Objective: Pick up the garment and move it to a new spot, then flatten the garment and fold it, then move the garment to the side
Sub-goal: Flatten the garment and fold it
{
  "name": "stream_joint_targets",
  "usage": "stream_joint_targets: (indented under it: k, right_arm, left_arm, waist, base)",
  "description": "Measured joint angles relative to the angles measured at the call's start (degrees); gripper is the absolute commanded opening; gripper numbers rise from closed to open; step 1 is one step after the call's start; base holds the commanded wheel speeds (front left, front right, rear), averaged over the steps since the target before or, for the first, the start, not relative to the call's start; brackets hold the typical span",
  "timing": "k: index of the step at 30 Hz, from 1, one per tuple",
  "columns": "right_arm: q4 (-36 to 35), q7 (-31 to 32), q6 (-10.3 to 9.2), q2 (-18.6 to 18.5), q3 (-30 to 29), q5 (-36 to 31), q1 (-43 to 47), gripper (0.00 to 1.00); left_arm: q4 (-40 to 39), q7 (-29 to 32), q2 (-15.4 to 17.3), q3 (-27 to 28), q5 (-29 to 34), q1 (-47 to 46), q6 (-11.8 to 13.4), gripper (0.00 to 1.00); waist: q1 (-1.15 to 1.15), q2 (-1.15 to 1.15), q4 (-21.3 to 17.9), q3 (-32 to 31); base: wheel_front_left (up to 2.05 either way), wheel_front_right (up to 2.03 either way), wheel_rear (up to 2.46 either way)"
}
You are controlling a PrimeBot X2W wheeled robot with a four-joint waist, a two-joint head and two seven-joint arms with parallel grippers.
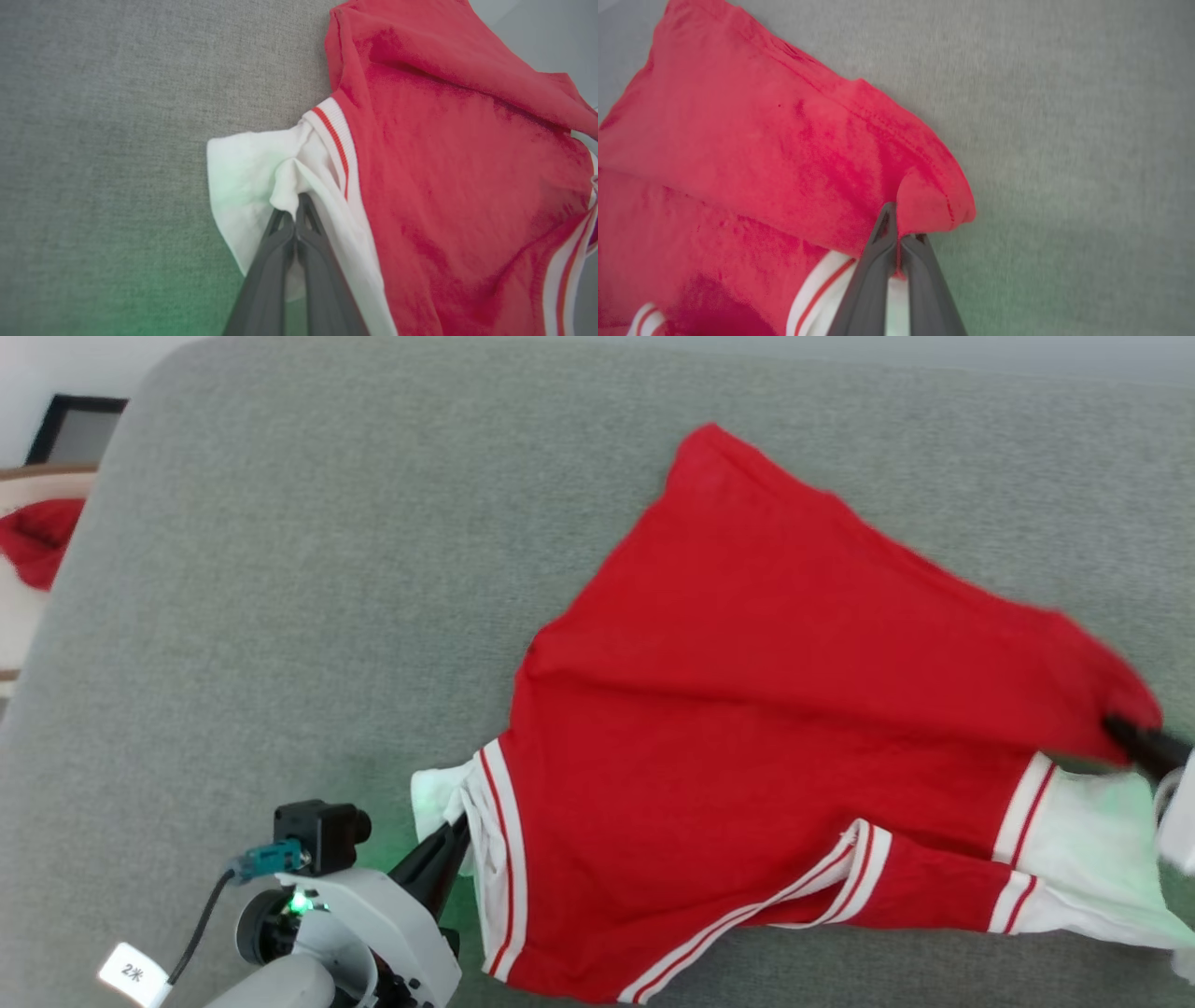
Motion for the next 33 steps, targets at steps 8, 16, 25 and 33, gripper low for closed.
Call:
stream_joint_targets:
  k: [8,16,25,33]
  right_arm:
    - [-8.7,1.9,-0.01,7.5,-5.4,-1.0,13.2,0.0]
    - [-9.8,0.5,-0.01,10.3,-6.2,-2.6,17.4,0.99]
    - [-11.4,-1.2,-0.01,10.1,-6.7,-3.1,17.9,1.0]
    - [-19.4,0.3,-0.01,9.2,-6.4,-3.0,16.5,1.0]
  left_arm:
    - [-2.5,0.3,1.6,0.4,-0.3,0.7,1.4,0.0]
    - [-3.8,0.7,2.5,0.6,-0.5,1.2,2.1,0.0]
    - [-4.4,0.6,2.7,0.6,-0.5,1.7,2.8,0.0]
    - [-4.8,0.5,2.5,0.5,-0.7,2.4,3.0,0.0]
  waist:
    - [0.0,0.0,-2.2,-0.7]
    - [0.0,0.0,-2.8,-1.0]
    - [0.0,0.0,-2.2,-1.3]
    - [0.0,0.0,-0.9,-1.9]
  base:
    - [0.0,0.0,0.0]
    - [0.0,0.0,0.0]
    - [0.0,0.0,0.0]
    - [0.0,0.0,0.0]
